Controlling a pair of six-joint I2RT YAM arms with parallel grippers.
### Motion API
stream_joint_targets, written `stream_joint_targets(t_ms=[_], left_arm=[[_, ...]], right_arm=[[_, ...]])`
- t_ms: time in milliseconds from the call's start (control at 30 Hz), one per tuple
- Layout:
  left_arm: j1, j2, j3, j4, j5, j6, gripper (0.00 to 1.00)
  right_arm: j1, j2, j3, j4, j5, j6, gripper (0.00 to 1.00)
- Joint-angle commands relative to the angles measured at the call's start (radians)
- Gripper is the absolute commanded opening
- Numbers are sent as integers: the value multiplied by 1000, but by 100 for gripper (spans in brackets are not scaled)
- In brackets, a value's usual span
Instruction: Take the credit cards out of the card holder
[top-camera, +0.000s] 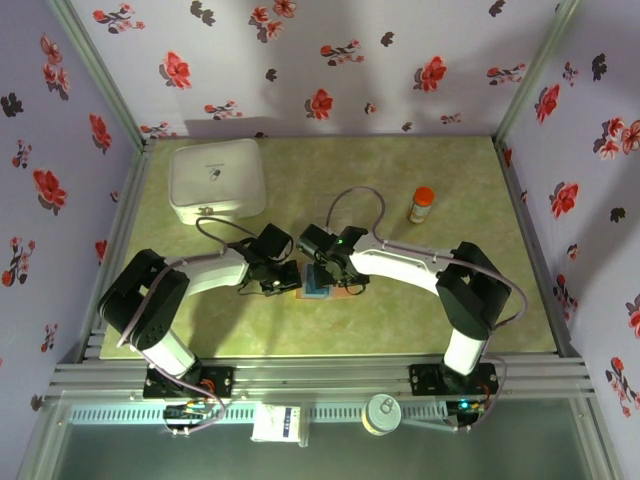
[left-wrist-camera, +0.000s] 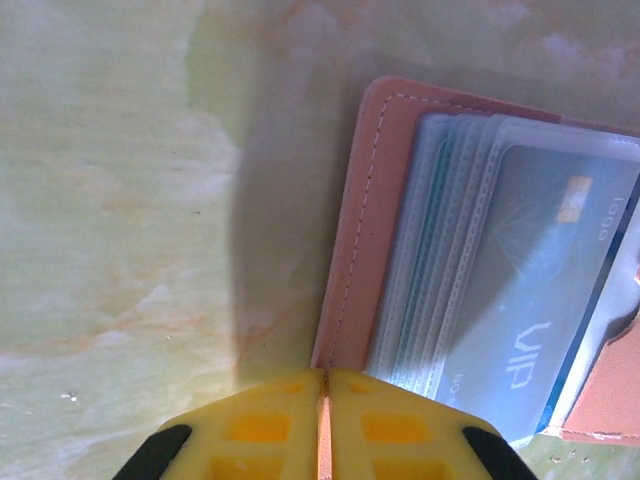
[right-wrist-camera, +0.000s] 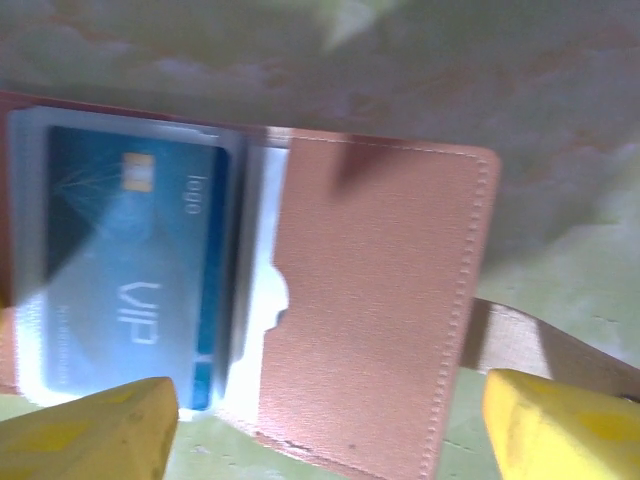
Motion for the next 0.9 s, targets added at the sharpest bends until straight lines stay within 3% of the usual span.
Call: stream_joint_targets(t_ms=[0,867], left_arm=[[1,28,15,-25,8,15,11],[2,32,9,-29,3,14,11]], right_arm=[[-15,-7,-14,-67,86,7,86],[-120,71,-181,165,-85,-16,84]])
